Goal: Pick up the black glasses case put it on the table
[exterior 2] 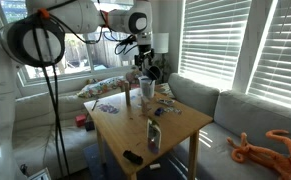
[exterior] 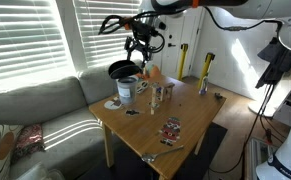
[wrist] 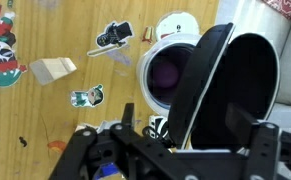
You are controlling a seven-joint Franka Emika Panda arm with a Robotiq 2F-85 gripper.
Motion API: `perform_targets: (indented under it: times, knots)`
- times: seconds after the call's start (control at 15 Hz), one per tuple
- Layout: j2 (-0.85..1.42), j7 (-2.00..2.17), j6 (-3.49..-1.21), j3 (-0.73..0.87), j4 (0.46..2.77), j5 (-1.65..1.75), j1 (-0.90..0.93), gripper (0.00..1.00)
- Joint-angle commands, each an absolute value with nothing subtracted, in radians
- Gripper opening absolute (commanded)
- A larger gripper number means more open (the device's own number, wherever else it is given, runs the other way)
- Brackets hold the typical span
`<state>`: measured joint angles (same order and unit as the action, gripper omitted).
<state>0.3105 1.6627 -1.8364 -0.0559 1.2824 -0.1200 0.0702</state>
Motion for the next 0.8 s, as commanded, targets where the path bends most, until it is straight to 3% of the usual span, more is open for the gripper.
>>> perform_targets:
  times: [0.0,0.13,0.6,0.73]
  knots:
    - [0.393,1.706,-1.814,-0.044,1.179,-0.155,0.085,0.87]
    - [0.412,1.721,-1.809,-0.058,1.167,-0.151,0.073,0.62]
    - [0.42,1.749,-1.798,-0.058,1.165,-0.147,0.073,0.12]
    - [0.408,1.755,-1.801,-0.059,1.175,-0.146,0.073,0.02]
